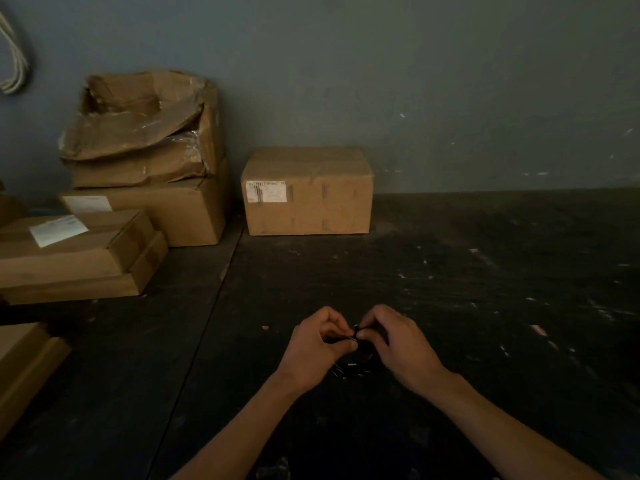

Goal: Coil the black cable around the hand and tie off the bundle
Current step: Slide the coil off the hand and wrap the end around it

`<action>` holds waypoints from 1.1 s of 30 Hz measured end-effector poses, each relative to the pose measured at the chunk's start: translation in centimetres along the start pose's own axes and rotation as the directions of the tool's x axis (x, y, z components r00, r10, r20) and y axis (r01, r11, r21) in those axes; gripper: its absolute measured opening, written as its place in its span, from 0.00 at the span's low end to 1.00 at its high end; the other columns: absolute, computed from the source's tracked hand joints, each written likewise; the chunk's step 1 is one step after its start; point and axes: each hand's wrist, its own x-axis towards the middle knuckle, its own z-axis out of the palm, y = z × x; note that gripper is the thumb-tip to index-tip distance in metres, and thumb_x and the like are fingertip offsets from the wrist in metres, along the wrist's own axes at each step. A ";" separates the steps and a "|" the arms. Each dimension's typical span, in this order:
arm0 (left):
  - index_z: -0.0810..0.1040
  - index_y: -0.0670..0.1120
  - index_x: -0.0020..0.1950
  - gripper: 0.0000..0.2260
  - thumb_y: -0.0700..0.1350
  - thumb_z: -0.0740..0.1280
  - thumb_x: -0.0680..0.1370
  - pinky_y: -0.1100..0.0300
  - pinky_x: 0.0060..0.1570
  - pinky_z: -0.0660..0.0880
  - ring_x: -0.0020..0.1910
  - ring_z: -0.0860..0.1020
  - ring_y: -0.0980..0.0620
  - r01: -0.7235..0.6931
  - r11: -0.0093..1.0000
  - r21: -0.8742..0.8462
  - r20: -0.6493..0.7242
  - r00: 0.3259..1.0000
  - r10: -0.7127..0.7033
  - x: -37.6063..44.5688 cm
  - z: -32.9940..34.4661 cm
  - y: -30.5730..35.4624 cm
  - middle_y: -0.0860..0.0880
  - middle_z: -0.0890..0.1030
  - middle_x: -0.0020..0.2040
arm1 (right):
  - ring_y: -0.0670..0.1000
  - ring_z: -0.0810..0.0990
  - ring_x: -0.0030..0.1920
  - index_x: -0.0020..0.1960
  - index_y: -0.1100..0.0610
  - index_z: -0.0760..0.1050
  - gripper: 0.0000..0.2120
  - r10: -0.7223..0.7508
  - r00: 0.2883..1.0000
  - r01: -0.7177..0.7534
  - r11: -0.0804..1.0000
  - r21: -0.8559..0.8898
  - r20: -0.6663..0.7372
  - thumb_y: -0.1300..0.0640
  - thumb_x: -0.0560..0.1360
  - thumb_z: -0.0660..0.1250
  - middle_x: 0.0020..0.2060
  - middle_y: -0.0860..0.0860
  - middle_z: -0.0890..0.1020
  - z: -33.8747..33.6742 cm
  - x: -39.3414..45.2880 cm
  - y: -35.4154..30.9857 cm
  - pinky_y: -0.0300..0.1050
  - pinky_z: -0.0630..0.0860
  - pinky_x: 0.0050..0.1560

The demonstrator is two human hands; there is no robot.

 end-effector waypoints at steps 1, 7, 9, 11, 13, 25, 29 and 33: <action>0.77 0.46 0.49 0.10 0.36 0.74 0.72 0.62 0.51 0.77 0.47 0.83 0.59 0.007 1.000 -0.001 0.011 1.000 -0.007 0.1 -0.1 0.0 0.48 0.86 0.45 | 0.41 0.77 0.48 0.49 0.50 0.74 0.05 0.032 0.999 -0.033 0.998 0.044 0.011 0.58 0.76 0.68 0.46 0.44 0.78 0.0 0.0 -0.1 0.40 0.77 0.51; 0.77 0.44 0.50 0.10 0.36 0.74 0.72 0.57 0.55 0.79 0.48 0.84 0.57 0.048 0.999 -0.024 0.043 0.998 -0.047 0.5 -0.2 0.1 0.47 0.86 0.46 | 0.37 0.76 0.48 0.52 0.49 0.76 0.06 0.158 0.987 -0.158 0.979 0.126 0.006 0.57 0.77 0.67 0.46 0.42 0.78 0.8 -0.2 0.0 0.28 0.70 0.44; 0.77 0.44 0.50 0.11 0.35 0.74 0.72 0.57 0.55 0.79 0.48 0.84 0.57 0.056 0.997 -0.054 0.028 0.998 -0.054 0.6 0.0 0.2 0.47 0.86 0.46 | 0.40 0.77 0.46 0.48 0.49 0.75 0.03 0.185 0.983 -0.182 0.974 0.136 -0.010 0.58 0.78 0.66 0.45 0.45 0.79 0.9 0.0 0.1 0.32 0.72 0.43; 0.76 0.43 0.51 0.10 0.35 0.73 0.72 0.58 0.54 0.79 0.48 0.84 0.56 0.064 0.992 -0.105 0.011 0.998 -0.063 0.7 0.2 0.4 0.46 0.86 0.46 | 0.41 0.79 0.45 0.46 0.48 0.73 0.05 0.203 0.979 -0.200 0.969 0.146 -0.006 0.58 0.78 0.65 0.43 0.45 0.80 1.1 0.1 0.1 0.37 0.75 0.43; 0.76 0.43 0.53 0.10 0.37 0.73 0.74 0.60 0.54 0.78 0.49 0.84 0.56 0.083 0.985 -0.153 -0.007 0.996 -0.085 0.8 0.4 0.4 0.47 0.86 0.47 | 0.43 0.79 0.43 0.45 0.47 0.71 0.07 0.226 0.974 -0.221 0.964 0.146 -0.013 0.58 0.79 0.64 0.41 0.46 0.80 1.2 0.3 0.3 0.41 0.77 0.42; 0.68 0.59 0.68 0.30 0.36 0.72 0.73 0.53 0.51 0.81 0.57 0.81 0.47 0.444 0.818 -0.366 0.204 0.896 -0.395 1.1 0.4 -5.4 0.44 0.80 0.60 | 0.47 0.81 0.49 0.50 0.49 0.74 0.08 0.466 0.884 -0.425 0.818 0.389 -0.015 0.61 0.79 0.63 0.48 0.47 0.79 3.3 2.9 5.2 0.47 0.81 0.49; 0.68 0.52 0.72 0.29 0.35 0.71 0.74 0.54 0.53 0.80 0.58 0.80 0.49 0.442 0.856 -0.268 0.156 0.897 -0.415 2.9 0.2 -6.9 0.45 0.80 0.61 | 0.49 0.83 0.43 0.54 0.50 0.77 0.10 0.541 0.831 -0.548 0.754 0.362 0.130 0.61 0.80 0.61 0.50 0.47 0.79 4.7 3.5 7.4 0.40 0.80 0.36; 0.67 0.50 0.73 0.28 0.35 0.70 0.75 0.51 0.59 0.79 0.58 0.79 0.51 0.455 0.882 -0.123 0.123 0.889 -0.441 5.2 0.5 -7.9 0.47 0.78 0.61 | 0.49 0.83 0.43 0.57 0.50 0.77 0.11 0.582 0.785 -0.620 0.730 0.289 0.212 0.62 0.80 0.61 0.53 0.50 0.80 6.0 3.9 9.4 0.41 0.81 0.40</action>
